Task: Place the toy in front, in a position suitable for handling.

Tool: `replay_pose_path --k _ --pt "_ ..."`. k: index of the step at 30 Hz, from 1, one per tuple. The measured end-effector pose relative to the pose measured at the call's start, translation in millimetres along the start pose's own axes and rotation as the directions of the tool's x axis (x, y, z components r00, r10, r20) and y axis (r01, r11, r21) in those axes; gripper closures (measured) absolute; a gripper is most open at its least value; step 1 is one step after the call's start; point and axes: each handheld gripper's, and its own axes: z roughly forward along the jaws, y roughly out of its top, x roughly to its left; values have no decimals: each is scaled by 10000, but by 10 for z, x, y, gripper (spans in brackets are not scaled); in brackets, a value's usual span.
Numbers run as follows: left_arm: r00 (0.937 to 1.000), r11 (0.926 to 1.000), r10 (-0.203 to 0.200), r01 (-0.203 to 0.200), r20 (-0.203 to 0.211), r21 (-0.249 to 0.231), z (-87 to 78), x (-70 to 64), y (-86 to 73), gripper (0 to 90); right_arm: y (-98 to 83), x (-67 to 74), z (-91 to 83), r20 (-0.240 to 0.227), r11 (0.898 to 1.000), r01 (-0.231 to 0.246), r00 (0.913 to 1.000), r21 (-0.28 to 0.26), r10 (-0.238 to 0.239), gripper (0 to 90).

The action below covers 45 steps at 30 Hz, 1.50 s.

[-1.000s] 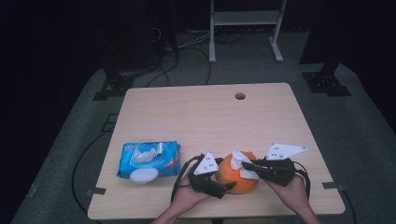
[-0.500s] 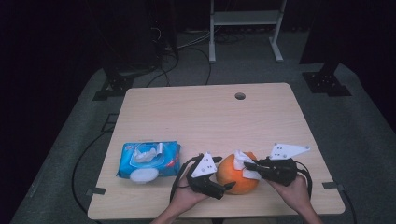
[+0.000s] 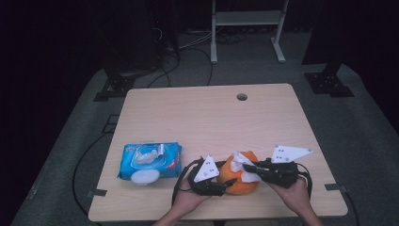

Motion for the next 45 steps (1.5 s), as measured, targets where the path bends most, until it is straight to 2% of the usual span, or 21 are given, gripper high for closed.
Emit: replay_pose_path --k 1,3,5,7,9,10,12,14,15,17,20,23,25,26,29,31,33,36,39,43,45 --pt "9999 9999 113 -113 -76 44 -8 2 -1 372 4 13 12 142 9998 145 9998 114 -147 839" --pt "10000 10000 12 -12 -29 72 -7 20 -22 341 -27 -30 16 150 9997 -70 9999 240 66 839" --pt "9987 9989 -389 379 329 280 21 59 -35 201 -70 -42 30 113 9980 92 9999 625 -100 841" --pt "9947 9938 -938 910 421 647 65 96 -49 63 -83 -19 36 -179 9967 212 9996 780 -199 841" --pt "9871 9885 -1343 1273 866 819 93 122 -71 68 -50 27 41 -241 9960 383 9990 809 -365 840" --pt "9899 9915 -1175 1124 788 659 88 90 -75 139 -21 67 49 -276 9952 611 9979 769 -591 840" --pt "9978 9980 -285 251 600 581 90 -10 -46 204 37 164 92 -439 9947 832 9958 597 -806 840" --pt "9989 9976 287 -309 361 625 85 -80 -35 230 65 246 154 -373 9915 1105 9934 688 -1082 841" --pt "9989 9977 342 -360 334 571 72 -73 -44 247 63 255 164 -313 9899 1181 9928 779 -1160 842" --pt "9989 9980 219 -243 415 577 64 -37 -53 259 34 183 121 -230 9936 921 9956 653 -908 844" --pt "9985 9981 57 -90 537 615 66 2 -54 245 -25 -13 -2 537 9986 113 9985 525 -141 844" --pt "9975 9976 -295 254 645 637 96 11 -39 160 -77 -103 -53 734 9981 -417 9966 451 383 843" --pt "9961 9960 -572 524 667 722 129 6 -30 48 -71 -57 -20 740 9983 -263 9970 526 224 844" --pt "9966 9961 -527 479 640 744 132 -1 -30 42 -50 -12 -1 609 9984 -170 9981 548 137 843" --pt "9980 9976 53 -96 627 689 102 -34 -24 155 20 158 84 -183 9984 433 9989 356 -427 841" --pt "9976 9969 423 -458 549 645 71 -40 -41 238 23 212 137 -36 9944 827 9966 655 -826 843" --pt "9979 9975 245 -284 605 640 62 -11 -49 255 5 114 100 45 9977 419 9991 541 -422 844" --pt "9972 9980 -63 16 746 628 68 50 -51 243 -35 -55 3 726 9989 -330 9969 348 304 843" --pt "9943 9970 -549 496 910 591 108 63 -45 148 -44 -31 11 681 9984 -363 9971 425 333 843" --pt "9963 9985 275 -312 815 449 113 -26 -20 197 68 177 105 98 9990 296 9995 324 -300 842" --pt "9963 9980 434 -466 741 427 100 -37 -31 212 83 212 141 100 9976 540 9985 436 -545 842"
